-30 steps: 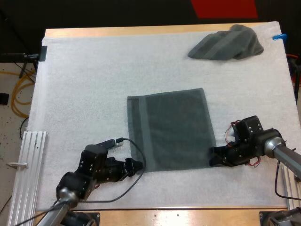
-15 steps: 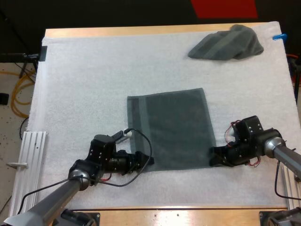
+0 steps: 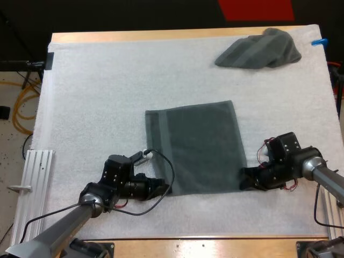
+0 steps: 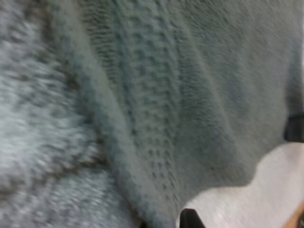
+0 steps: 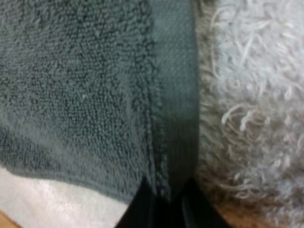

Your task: Pick towel from pile fold and stack

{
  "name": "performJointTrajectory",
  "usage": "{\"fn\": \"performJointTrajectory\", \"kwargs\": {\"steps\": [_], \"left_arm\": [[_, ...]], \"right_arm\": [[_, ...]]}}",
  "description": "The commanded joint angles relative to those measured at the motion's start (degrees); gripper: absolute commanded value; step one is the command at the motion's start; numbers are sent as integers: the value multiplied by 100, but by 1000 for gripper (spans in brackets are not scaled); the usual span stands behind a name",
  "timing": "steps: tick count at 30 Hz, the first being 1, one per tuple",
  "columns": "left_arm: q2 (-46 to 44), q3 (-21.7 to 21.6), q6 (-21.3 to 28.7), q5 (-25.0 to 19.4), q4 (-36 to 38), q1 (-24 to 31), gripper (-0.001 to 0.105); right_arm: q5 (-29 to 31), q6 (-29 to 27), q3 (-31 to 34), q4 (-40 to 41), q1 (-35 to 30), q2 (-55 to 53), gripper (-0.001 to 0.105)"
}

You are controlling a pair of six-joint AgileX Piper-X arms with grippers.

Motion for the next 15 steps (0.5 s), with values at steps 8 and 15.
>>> {"fn": "performJointTrajectory", "kwargs": {"steps": [8, 15], "left_arm": [[-713, -6, 301, 535, 890, -39, 0], [-1763, -6, 706, 621, 2265, -39, 0]], "right_arm": [[250, -41, 77, 1205, 29, -1033, 0], [237, 339, 77, 1733, 43, -1973, 0]]}}
